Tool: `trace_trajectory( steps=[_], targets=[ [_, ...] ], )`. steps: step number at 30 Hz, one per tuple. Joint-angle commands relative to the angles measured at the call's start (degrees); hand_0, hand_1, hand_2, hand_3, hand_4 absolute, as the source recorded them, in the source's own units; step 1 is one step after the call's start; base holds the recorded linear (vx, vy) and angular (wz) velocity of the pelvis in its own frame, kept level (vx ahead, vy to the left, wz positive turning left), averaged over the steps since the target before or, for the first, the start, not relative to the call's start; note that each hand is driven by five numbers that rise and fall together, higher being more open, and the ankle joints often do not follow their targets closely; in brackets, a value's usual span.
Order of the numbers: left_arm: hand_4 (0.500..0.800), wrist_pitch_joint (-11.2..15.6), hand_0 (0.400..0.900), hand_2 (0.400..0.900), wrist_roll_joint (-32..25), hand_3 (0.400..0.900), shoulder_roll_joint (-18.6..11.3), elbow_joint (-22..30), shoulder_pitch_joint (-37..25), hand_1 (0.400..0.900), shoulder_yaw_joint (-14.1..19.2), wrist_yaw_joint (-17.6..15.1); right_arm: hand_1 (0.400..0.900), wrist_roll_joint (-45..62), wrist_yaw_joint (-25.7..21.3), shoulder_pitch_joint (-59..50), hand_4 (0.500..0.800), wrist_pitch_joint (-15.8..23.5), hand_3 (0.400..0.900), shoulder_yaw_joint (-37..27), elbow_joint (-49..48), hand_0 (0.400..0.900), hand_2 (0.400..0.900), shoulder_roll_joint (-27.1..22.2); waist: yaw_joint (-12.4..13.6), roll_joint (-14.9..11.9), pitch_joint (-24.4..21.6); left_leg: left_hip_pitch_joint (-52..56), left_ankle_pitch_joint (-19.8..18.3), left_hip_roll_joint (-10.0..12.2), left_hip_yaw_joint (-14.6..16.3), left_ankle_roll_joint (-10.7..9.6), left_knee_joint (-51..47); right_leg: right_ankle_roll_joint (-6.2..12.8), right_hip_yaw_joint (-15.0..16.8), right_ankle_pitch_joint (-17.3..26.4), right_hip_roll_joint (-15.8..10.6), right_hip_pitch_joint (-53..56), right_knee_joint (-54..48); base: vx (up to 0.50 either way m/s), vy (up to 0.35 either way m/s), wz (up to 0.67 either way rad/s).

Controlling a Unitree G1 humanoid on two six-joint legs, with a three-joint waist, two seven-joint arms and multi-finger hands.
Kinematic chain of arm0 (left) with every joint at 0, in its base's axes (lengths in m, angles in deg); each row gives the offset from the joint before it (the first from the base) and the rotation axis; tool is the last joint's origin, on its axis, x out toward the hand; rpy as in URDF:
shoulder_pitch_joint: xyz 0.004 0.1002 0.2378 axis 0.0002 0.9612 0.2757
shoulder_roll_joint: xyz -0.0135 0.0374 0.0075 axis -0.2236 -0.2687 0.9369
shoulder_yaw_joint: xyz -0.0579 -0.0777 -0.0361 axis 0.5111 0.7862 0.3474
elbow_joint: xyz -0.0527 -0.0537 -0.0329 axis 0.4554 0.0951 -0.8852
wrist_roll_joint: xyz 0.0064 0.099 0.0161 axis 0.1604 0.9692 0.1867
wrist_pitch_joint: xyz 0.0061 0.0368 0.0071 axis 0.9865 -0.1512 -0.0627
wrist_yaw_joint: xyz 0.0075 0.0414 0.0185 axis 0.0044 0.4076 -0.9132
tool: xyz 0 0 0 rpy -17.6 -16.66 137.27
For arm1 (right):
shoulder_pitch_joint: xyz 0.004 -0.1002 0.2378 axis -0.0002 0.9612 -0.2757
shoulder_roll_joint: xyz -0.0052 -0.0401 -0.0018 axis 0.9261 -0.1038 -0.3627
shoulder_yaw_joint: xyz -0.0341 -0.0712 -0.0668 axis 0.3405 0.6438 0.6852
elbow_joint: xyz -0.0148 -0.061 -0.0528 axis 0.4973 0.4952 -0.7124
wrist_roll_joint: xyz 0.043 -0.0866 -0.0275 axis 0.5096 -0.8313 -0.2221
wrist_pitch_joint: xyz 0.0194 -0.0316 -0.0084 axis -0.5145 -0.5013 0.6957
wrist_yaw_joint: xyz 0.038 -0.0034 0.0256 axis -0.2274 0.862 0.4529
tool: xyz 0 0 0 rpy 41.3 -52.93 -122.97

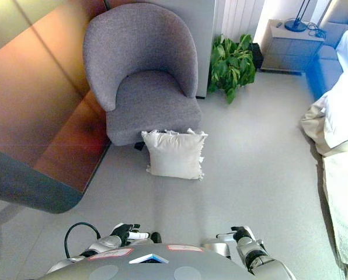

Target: Pick up the pillow and put it on the sofa.

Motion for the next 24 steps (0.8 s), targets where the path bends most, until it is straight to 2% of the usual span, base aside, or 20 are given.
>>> trace_trajectory(
  steps=[1, 4, 6, 15, 24],
  targets=[
    [0.8, 0.3, 0.9, 0.9, 1.4, 0.9, -0.1, -2.6, -3.3, 0.9, -1.4, -0.1, 0.9, -1.1, -0.7, -4.3, 0.8, 0.7, 0.9, 1.3, 4.2, 0.9, 0.9, 0.5, 1.7, -1.5, 2.1, 3.4, -5.9, -1.1, -0.8, 1.7, 0.0, 4.4, 1.1, 5.2, -3.5, -2.8, -1.0, 0.0, 0.0, 0.0],
    [0.8, 1.1, 0.9, 0.9, 1.5, 0.9, -0.2, -3.1, -3.0, 0.9, -0.8, 0.1, 0.9, -0.9, -0.9, -4.0, 0.8, 0.9, 0.9, 1.3, 4.2, 0.9, 0.9, 0.5, 1.7, -1.7, 2.1, 3.4, -5.8, -1.1, -0.8, 1.7, 0.0, 4.35, 1.1, 5.1, -3.4, -2.9, -1.0, 0.0, 0.0, 0.0],
    [0.8, 0.3, 0.9, 0.9, 1.6, 0.9, -0.3, -3.1, -3.1, 0.9, -0.8, 1.7, 0.9, -0.9, -0.9, -3.9, 0.8, 1.1, 0.9, 1.3, 4.2, 0.9, 0.9, 0.6, 1.7, -1.8, 2.1, 3.4, -5.8, -1.1, -0.8, 1.7, 0.1, 4.33, 1.2, 5.1, -3.4, -2.9, -0.9, 0.0, 0.0, 0.0],
    [0.8, -1.2, 0.9, 0.9, 2.4, 0.9, -0.2, -4.0, -3.8, 0.9, -1.3, 4.1, 0.9, -1.0, -0.3, -4.0, 0.8, 0.6, 0.9, 1.3, 4.4, 0.9, 0.9, 0.8, 1.6, -1.9, 2.1, 3.6, -6.0, -0.9, -0.7, 1.8, 0.1, 4.3, 1.3, 5.0, -3.4, -2.8, -0.9, 0.0, 0.0, 0.0],
    [0.8, -0.9, 0.9, 0.9, 1.9, 0.9, -0.1, -3.9, -3.8, 0.9, -1.3, 2.8, 0.9, -1.0, -0.3, -4.3, 0.8, 0.0, 0.9, 1.8, 4.1, 0.9, 0.9, 0.9, 1.6, -1.8, 2.5, 3.6, -5.9, -0.5, -0.6, 1.6, 0.3, 4.12, 1.3, 4.8, -3.3, -2.8, -0.8, 0.0, 0.0, 0.0]
  ],
)
